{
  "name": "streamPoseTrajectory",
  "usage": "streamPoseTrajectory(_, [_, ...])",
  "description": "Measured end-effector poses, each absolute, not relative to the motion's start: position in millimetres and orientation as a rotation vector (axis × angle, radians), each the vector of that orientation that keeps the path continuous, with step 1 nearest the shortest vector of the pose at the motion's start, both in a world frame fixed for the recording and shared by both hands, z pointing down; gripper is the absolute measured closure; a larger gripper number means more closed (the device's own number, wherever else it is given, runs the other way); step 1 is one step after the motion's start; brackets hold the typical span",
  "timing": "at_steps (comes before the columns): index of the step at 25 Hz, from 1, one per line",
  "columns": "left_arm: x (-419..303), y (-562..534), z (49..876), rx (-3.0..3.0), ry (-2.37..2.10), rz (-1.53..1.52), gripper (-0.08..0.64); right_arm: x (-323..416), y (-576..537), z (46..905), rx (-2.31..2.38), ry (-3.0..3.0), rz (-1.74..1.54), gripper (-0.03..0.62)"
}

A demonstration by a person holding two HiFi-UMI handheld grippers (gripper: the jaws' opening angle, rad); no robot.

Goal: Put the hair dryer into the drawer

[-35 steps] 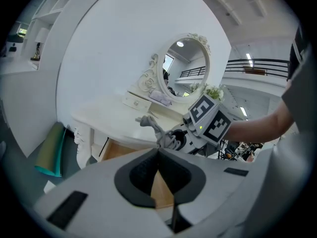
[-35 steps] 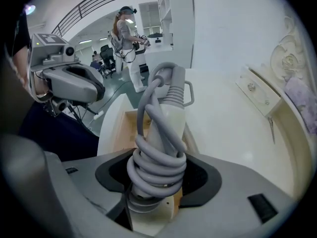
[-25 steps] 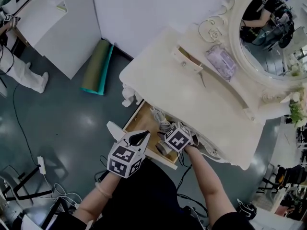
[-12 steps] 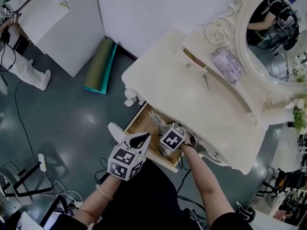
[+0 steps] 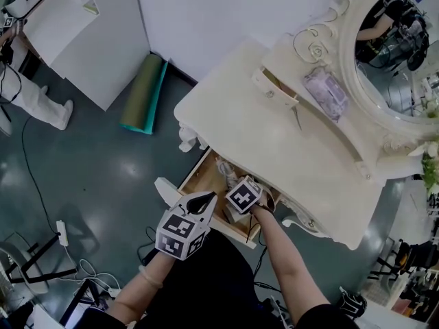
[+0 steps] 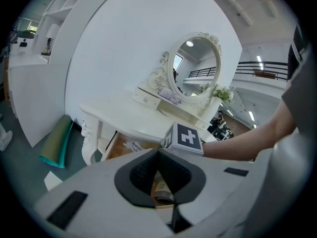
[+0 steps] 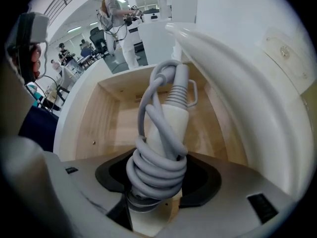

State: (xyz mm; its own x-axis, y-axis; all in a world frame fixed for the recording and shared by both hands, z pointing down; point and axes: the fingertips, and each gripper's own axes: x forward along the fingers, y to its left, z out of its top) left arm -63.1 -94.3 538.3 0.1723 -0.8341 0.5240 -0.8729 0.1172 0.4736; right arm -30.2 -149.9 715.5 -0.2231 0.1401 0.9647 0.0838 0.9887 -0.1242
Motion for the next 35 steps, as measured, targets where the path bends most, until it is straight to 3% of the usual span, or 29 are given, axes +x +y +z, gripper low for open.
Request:
streamPoseTrajectory(17, [-69, -98, 542, 1.696, -1.622, 0.081, 0.560, -11, -197, 737, 0.294, -1.944, 0.350, 0.342])
streamPoseTrajectory(27, [-58, -98, 546, 1.715, -1.593, 0.098, 0.560, -12, -205, 743, 0.348, -1.876, 0.329, 0.333])
streamPoseTrajectory(30, [-56, -98, 544, 1.721, -1.591, 0.098, 0.560, -16, -205, 737, 0.367, -1.903, 0.316, 0.314])
streamPoseTrajectory(33, [-54, -98, 544, 1.727, -1.589, 0.107, 0.560, -15, -205, 735, 0.378, -1.910, 0.322, 0.213])
streamPoseTrajectory(35, [-52, -99, 546, 1.733, -1.587, 0.115, 0.560, -15, -201, 736, 0.362, -1.916, 0.334, 0.199])
